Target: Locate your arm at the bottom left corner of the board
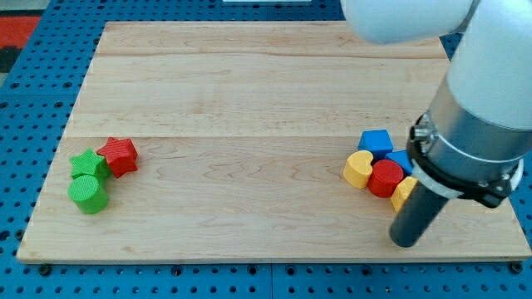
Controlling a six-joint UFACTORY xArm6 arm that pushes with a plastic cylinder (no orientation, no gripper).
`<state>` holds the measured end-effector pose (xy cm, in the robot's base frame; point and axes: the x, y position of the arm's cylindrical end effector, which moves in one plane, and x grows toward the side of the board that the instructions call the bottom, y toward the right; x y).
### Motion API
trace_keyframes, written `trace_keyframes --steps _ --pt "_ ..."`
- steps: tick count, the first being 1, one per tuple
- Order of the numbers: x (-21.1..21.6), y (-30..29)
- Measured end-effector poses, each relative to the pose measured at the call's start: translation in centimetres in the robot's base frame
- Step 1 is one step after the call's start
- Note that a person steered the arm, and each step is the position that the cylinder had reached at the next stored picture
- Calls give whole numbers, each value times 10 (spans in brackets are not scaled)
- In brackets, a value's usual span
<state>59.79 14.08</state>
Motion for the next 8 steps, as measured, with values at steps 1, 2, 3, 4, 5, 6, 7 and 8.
trace_keyframes --steps 1,2,3,4,5,6,7,8 --pt "0 -45" --pt "0 -107" --pt "1 -176" --pt "16 -241" --pt "20 -315" --pt "11 -383" --pt "-5 -429" --pt "-28 -426"
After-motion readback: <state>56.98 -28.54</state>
